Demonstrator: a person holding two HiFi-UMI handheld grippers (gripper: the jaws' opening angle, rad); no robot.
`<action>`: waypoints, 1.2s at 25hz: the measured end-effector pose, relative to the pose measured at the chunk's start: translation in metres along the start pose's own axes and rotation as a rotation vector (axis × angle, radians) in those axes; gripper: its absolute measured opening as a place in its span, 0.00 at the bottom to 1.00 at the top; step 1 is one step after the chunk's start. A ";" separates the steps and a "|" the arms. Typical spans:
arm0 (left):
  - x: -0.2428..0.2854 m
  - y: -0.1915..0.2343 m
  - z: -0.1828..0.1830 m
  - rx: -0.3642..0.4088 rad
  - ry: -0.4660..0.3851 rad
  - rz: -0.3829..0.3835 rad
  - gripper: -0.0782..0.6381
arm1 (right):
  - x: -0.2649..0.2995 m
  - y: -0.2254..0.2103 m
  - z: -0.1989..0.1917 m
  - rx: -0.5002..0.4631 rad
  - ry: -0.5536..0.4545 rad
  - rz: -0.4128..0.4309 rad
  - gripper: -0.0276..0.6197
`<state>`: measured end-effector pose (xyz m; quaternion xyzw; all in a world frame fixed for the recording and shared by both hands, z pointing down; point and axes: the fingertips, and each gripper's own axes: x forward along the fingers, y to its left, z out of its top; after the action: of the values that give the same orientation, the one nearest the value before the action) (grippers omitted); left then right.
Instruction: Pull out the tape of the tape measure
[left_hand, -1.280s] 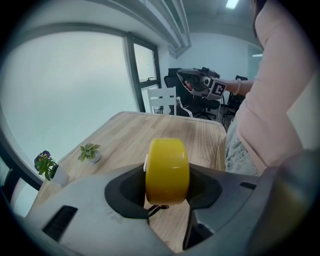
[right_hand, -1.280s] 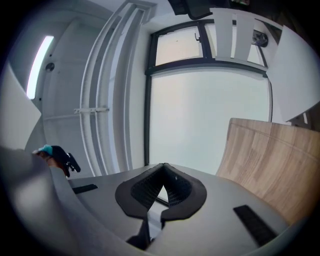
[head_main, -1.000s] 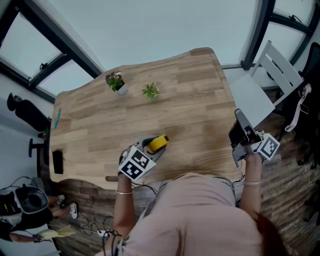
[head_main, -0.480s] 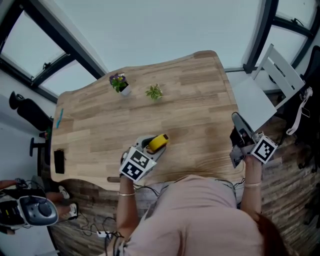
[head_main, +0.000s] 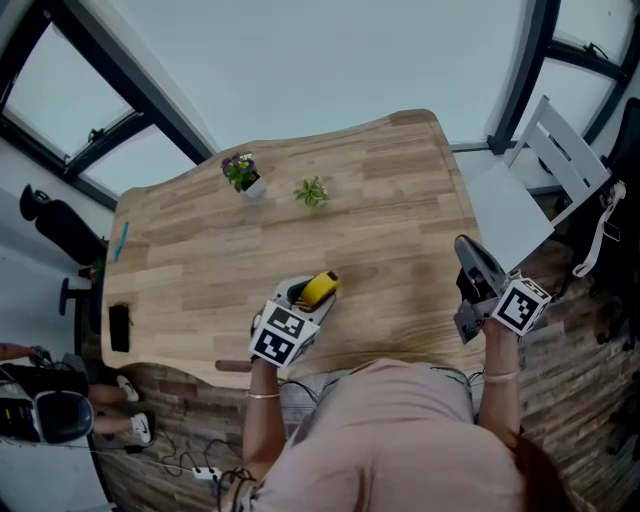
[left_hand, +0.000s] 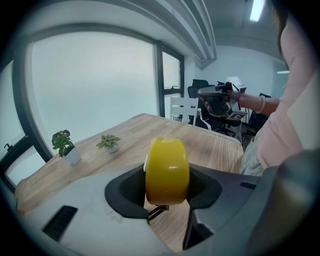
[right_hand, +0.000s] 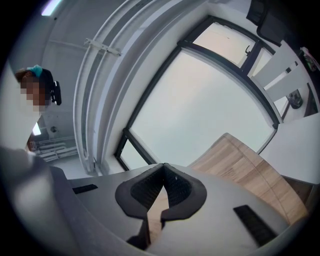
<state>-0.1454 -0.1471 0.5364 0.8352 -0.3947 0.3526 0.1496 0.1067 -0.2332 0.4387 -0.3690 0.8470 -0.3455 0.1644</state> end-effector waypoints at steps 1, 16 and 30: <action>0.002 0.000 -0.002 -0.007 0.009 0.003 0.35 | 0.002 0.000 -0.004 -0.005 0.015 -0.006 0.04; 0.057 -0.014 -0.028 -0.182 0.066 0.014 0.35 | 0.015 0.011 -0.044 -0.067 0.165 0.007 0.04; 0.098 -0.011 -0.041 -0.178 0.106 0.057 0.35 | 0.011 0.002 -0.050 -0.026 0.182 -0.001 0.04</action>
<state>-0.1131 -0.1725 0.6356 0.7873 -0.4395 0.3638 0.2335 0.0718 -0.2170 0.4719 -0.3386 0.8627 -0.3667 0.0817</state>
